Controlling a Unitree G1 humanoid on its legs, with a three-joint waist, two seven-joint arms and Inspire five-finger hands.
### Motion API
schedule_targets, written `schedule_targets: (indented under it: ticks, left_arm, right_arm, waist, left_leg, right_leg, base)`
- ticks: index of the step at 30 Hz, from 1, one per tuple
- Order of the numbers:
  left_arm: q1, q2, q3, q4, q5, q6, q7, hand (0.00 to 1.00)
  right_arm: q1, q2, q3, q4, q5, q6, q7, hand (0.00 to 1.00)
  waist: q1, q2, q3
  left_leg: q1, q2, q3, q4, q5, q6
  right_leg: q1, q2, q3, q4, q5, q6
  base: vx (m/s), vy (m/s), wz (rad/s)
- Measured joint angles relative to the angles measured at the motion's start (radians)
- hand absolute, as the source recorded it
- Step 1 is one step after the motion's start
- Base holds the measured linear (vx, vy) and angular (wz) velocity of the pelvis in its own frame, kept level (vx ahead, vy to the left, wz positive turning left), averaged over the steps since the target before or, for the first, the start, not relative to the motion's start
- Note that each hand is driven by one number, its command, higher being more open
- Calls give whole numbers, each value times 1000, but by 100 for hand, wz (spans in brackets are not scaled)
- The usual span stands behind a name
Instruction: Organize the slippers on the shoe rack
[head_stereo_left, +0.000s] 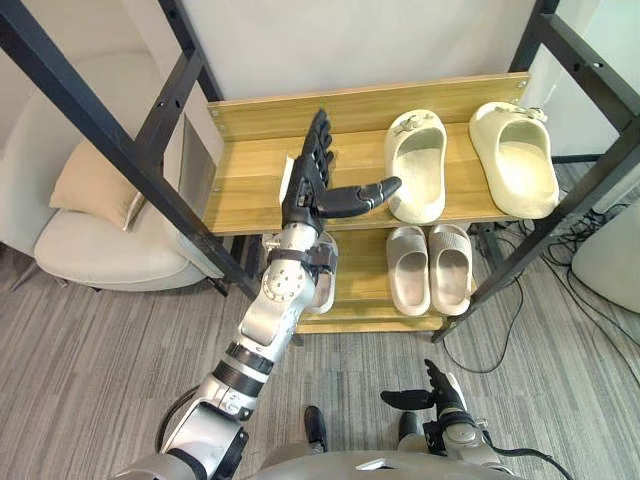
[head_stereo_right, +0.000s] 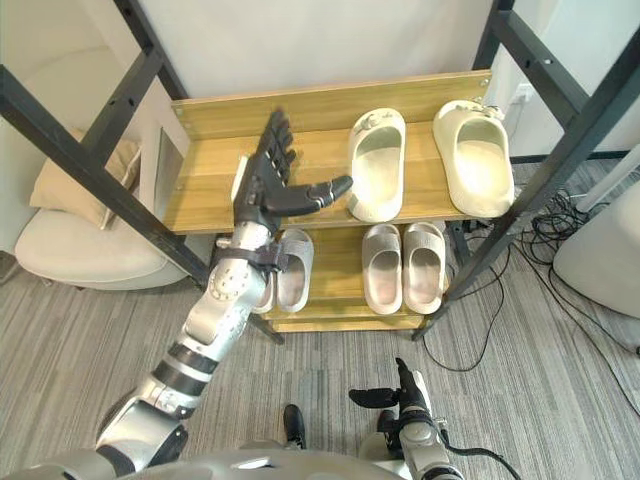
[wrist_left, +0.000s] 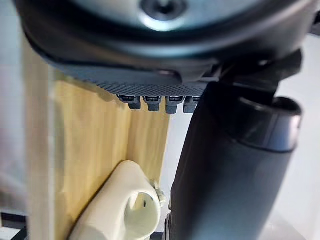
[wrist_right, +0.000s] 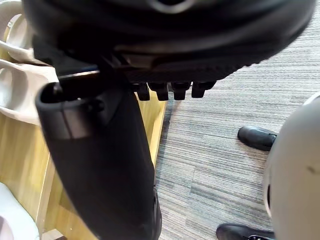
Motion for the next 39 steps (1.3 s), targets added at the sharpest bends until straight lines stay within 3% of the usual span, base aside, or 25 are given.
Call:
schedule_targets:
  ticks: [4, 18, 39]
  left_arm:
    - [0, 2, -25, 0, -31, -16, -21, 100]
    - [-48, -11, -175, 23, -40, -16, -71, 100]
    - [-177, -22, -204, 138, -77, -17, -30, 100]
  right_arm:
    - [-12, 1, 29, 17, 0, 10, 0, 100]
    - [-32, 10, 35, 36, 0, 18, -2, 100]
    - [-39, 18, 25, 37, 5, 18, -5, 100]
  waist:
    - [2, -17, -3]
    - [-8, -32, 7]
    - [-35, -45, 15]
  left_leg:
    - [1, 0, 0, 0, -3, -5]
    - [11, 4, 2, 0, -6, -8]
    - [14, 4, 17, 0, -9, -9]
  right_leg:
    - [10, 2, -4, -15, 1, 1]
    - [19, 5, -8, -18, 0, 0]
    - [14, 3, 5, -19, 4, 6]
  base:
    - [0, 0, 0]
    - [-17, 6, 0]
    - [0, 0, -1]
